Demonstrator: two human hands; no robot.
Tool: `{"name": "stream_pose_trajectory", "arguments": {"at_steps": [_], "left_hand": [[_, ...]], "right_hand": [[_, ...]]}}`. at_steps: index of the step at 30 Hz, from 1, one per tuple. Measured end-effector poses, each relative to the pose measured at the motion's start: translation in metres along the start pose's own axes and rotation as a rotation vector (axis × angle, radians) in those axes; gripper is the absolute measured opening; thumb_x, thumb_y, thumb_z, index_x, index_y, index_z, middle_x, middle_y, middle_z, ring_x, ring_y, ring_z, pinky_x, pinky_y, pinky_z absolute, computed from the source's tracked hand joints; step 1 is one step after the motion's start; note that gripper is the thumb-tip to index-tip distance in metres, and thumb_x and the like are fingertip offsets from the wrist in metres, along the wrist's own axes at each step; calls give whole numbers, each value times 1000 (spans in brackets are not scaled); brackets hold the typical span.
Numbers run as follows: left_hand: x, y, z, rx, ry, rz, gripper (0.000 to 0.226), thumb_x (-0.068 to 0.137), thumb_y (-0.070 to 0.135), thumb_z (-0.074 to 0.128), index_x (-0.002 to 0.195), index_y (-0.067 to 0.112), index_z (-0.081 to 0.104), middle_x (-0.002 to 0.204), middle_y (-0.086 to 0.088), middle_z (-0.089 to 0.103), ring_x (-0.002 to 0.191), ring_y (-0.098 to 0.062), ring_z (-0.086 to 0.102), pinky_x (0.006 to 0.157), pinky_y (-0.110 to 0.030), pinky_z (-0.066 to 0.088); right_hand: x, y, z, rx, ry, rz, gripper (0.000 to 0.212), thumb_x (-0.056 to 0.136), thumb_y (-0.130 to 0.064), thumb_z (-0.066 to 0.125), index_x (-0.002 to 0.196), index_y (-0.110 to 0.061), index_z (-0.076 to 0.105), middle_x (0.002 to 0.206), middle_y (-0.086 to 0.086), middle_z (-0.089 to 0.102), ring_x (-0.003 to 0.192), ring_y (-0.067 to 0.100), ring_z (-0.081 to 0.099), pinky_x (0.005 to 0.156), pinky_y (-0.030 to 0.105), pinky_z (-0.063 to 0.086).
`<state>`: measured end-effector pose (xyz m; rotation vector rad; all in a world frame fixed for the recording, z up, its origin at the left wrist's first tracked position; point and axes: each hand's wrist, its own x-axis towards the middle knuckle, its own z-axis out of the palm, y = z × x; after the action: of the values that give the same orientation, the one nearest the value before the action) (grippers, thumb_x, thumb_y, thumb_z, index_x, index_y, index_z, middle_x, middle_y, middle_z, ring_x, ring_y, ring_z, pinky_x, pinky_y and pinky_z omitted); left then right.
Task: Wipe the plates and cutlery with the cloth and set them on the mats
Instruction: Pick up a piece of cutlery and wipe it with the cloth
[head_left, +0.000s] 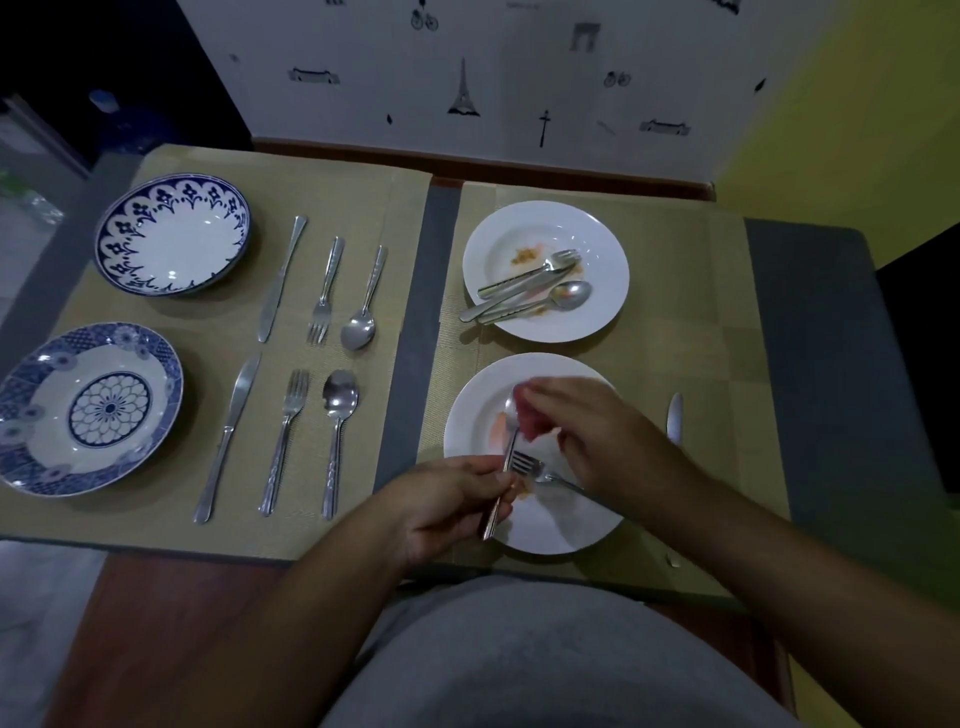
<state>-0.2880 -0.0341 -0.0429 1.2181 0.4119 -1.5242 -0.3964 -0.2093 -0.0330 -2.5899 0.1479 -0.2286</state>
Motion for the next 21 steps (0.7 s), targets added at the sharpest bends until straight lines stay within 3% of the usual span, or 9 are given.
{"name": "stream_pose_trajectory", "arguments": {"at_steps": [3, 8, 13, 15, 18, 21], "left_hand": [[0, 1, 2, 96, -14, 15, 18, 93, -7, 62, 105, 2, 72, 82, -9, 77, 74, -16, 72, 73, -29, 61], [3, -4, 5, 123, 35, 20, 18, 92, -5, 65, 104, 5, 74, 84, -8, 78, 75, -17, 72, 63, -29, 61], [1, -4, 14, 221, 96, 53, 22, 87, 1, 73, 108, 8, 76, 100, -13, 79, 69, -14, 73, 58, -25, 56], [3, -7, 19, 247, 112, 70, 20, 86, 2, 75, 104, 10, 75, 101, -13, 79, 77, -17, 75, 63, -28, 58], [10, -10, 32, 248, 114, 91, 20, 88, 2, 73, 107, 7, 76, 101, -12, 79, 90, -23, 75, 76, -34, 62], [19, -14, 59, 294, 89, 113, 18, 91, 4, 70, 108, 5, 75, 100, -12, 79, 93, -25, 77, 74, -32, 63]], "right_hand": [[-13, -2, 22, -36, -159, -77, 51, 82, -4, 68, 131, -11, 58, 133, 6, 58, 123, 22, 52, 106, 41, 43], [2, 26, 28, -133, -200, -50, 57, 74, -11, 78, 129, -12, 60, 133, 6, 58, 124, 25, 51, 103, 45, 43], [5, 31, 11, -187, 58, 96, 55, 69, 12, 69, 121, -6, 64, 124, 10, 63, 113, 22, 51, 92, 38, 46], [-2, 44, 2, -132, 104, 177, 61, 72, 16, 63, 128, -8, 59, 130, 9, 59, 117, 24, 49, 98, 39, 46], [-23, 56, -13, -85, 116, 248, 60, 78, 14, 60, 132, -12, 56, 133, 3, 56, 121, 20, 47, 106, 30, 38], [-48, 58, -29, -51, 147, 284, 52, 82, 7, 61, 131, -12, 57, 132, 2, 57, 122, 17, 46, 106, 30, 38]]}}
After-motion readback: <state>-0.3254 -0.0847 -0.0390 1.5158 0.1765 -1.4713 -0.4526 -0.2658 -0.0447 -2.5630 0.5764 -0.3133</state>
